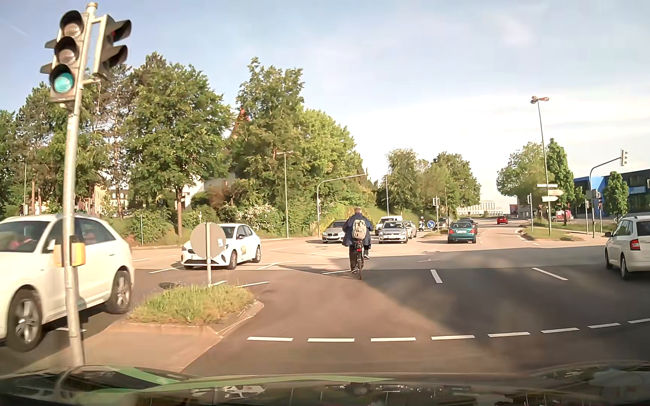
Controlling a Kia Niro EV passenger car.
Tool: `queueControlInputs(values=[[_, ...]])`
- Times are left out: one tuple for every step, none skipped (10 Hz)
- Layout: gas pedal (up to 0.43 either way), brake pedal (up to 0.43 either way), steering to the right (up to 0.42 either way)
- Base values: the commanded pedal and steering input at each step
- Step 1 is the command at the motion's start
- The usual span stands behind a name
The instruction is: Follow the waypoints while adhering to traffic rules and regulations
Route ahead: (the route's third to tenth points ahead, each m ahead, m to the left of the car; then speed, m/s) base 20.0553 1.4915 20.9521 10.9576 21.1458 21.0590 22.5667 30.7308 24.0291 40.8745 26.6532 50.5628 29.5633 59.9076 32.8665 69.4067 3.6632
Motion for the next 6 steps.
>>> queueControlInputs(values=[[0.0,0.213,0.047],[0.0,0.207,0.045],[0.0,0.201,0.042],[0.0,0.189,0.038],[0.0,0.171,0.033],[0.0,0.159,0.029]])
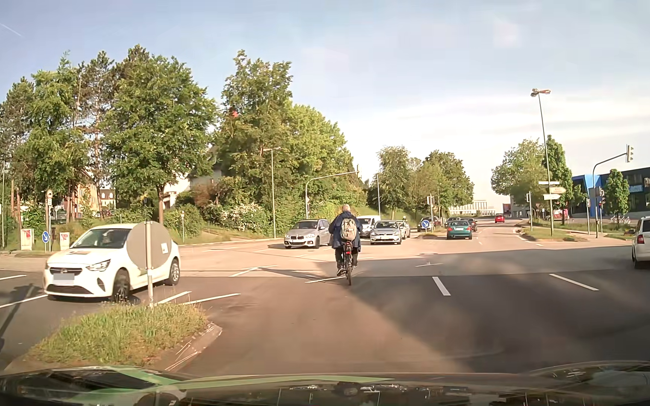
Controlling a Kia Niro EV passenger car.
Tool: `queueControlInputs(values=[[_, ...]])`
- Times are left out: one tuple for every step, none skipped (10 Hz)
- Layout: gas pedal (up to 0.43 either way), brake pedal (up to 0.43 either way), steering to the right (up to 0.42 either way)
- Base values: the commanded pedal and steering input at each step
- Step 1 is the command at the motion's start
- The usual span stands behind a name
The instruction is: Follow the waypoints while adhering to traffic rules and regulations
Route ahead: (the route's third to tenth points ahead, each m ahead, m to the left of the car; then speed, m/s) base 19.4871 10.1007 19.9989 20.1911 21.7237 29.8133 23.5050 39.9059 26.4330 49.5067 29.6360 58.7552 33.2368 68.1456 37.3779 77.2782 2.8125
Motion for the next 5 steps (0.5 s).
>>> queueControlInputs(values=[[0.0,0.146,0.026],[0.0,0.14,0.025],[0.0,0.14,0.025],[0.0,0.14,0.025],[0.0,0.14,0.025]])
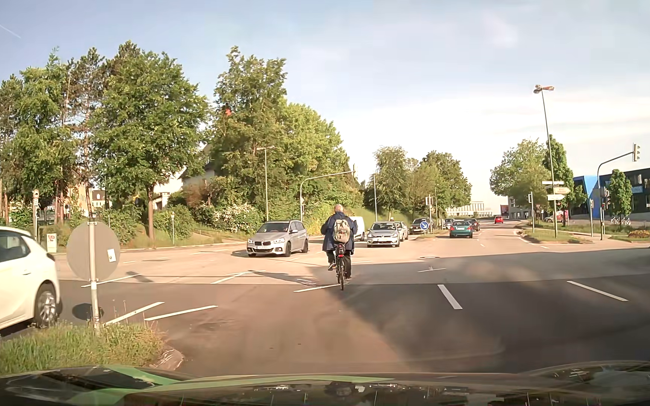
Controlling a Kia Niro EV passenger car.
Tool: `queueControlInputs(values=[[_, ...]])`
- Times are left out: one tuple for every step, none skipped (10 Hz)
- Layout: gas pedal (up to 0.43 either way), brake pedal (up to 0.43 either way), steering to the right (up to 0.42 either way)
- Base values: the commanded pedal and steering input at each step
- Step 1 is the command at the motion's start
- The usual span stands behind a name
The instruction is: Follow the waypoints while adhering to traffic rules and regulations
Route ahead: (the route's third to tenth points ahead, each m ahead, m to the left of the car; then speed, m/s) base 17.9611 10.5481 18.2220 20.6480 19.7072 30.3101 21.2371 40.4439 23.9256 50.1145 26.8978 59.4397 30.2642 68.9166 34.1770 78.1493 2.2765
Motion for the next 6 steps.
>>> queueControlInputs(values=[[0.0,0.14,0.024],[0.0,0.134,0.024],[0.0,0.116,0.024],[0.0,0.085,0.024],[0.0,0.073,0.023],[0.0,0.061,0.023]])
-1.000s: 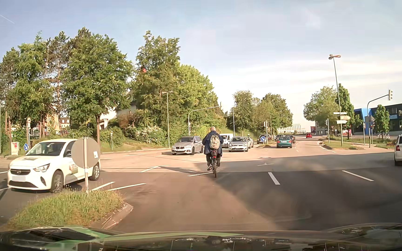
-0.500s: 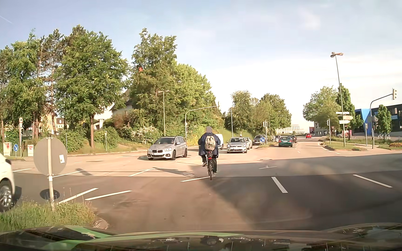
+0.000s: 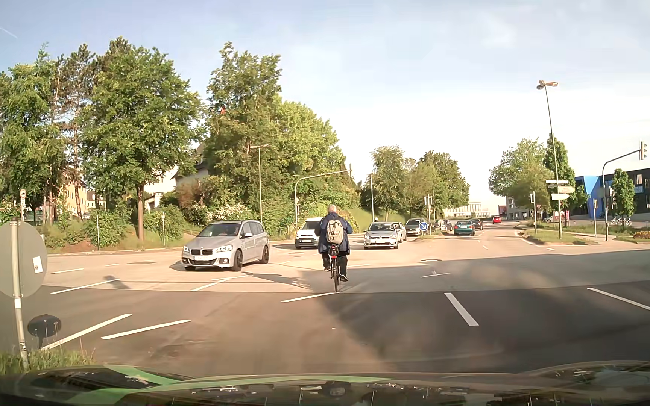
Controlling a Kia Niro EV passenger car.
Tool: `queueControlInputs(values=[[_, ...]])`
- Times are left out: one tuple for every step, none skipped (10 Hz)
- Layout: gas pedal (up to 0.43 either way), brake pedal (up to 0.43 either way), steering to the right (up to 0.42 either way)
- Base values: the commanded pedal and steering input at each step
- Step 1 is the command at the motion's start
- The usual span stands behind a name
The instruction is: Follow the waypoints while adhering to traffic rules and regulations
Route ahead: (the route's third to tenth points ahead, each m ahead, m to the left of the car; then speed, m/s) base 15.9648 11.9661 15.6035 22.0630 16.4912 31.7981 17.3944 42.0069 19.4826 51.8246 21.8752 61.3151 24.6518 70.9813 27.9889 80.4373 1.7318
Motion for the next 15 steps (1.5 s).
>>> queueControlInputs(values=[[0.0,0.043,0.023],[0.0,0.018,0.023],[0.0,0.0,0.021],[0.0,0.0,0.019],[0.0,0.0,0.019],[0.0,0.0,0.019],[0.0,0.0,0.019],[0.0,0.0,0.019],[0.0,0.0,0.018],[0.0,0.0,0.017],[0.0,0.0,0.014],[0.0,0.0,0.008],[0.0,0.0,0.006],[0.0,0.0,0.005],[0.0,0.0,0.004]])
